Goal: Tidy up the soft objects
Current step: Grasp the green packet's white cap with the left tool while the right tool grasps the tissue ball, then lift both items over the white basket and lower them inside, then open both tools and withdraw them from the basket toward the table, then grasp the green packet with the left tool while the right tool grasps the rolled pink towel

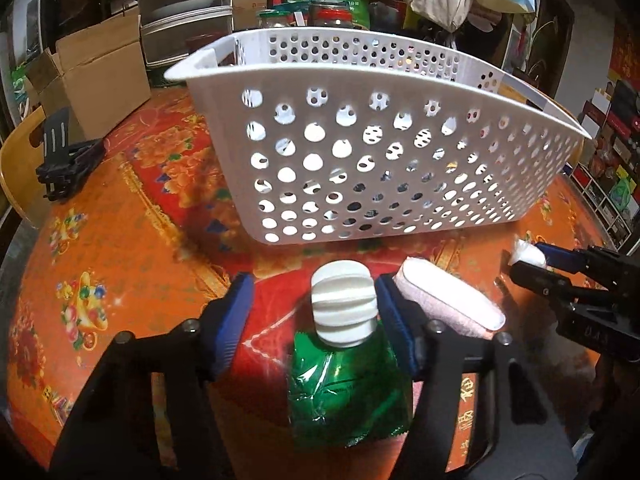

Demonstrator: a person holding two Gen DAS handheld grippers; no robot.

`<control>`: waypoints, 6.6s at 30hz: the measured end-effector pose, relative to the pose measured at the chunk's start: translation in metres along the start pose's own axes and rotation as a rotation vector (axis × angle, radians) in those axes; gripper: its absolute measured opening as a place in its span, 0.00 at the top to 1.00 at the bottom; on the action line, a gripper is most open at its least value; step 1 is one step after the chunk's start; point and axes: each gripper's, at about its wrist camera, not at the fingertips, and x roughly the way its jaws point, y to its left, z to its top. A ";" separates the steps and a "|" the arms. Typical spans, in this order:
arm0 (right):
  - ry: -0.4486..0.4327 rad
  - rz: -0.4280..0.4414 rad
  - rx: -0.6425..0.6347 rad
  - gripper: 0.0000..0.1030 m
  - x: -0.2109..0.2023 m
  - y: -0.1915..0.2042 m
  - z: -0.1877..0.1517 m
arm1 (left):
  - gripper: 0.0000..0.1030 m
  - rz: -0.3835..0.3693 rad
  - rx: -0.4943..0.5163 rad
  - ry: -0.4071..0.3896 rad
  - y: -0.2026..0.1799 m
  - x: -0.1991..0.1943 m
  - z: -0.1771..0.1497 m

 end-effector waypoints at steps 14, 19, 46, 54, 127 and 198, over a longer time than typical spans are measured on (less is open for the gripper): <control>-0.027 -0.007 -0.013 0.74 -0.005 0.004 0.000 | 0.71 -0.029 0.013 -0.044 0.001 -0.015 -0.002; -0.062 0.003 -0.006 0.74 -0.015 0.003 -0.003 | 0.71 -0.028 0.023 -0.076 0.005 -0.032 0.000; -0.293 0.016 -0.029 0.74 -0.138 -0.004 0.054 | 0.74 -0.027 0.051 -0.224 0.011 -0.146 0.056; -0.301 0.008 -0.045 0.74 -0.141 -0.001 0.089 | 0.74 -0.033 0.068 -0.249 0.002 -0.159 0.110; -0.097 0.024 -0.061 0.00 -0.021 0.016 0.131 | 0.07 -0.028 0.081 -0.049 -0.020 -0.028 0.165; -0.021 0.211 -0.066 0.27 -0.005 0.078 -0.009 | 0.56 -0.014 0.078 0.040 0.006 -0.029 -0.044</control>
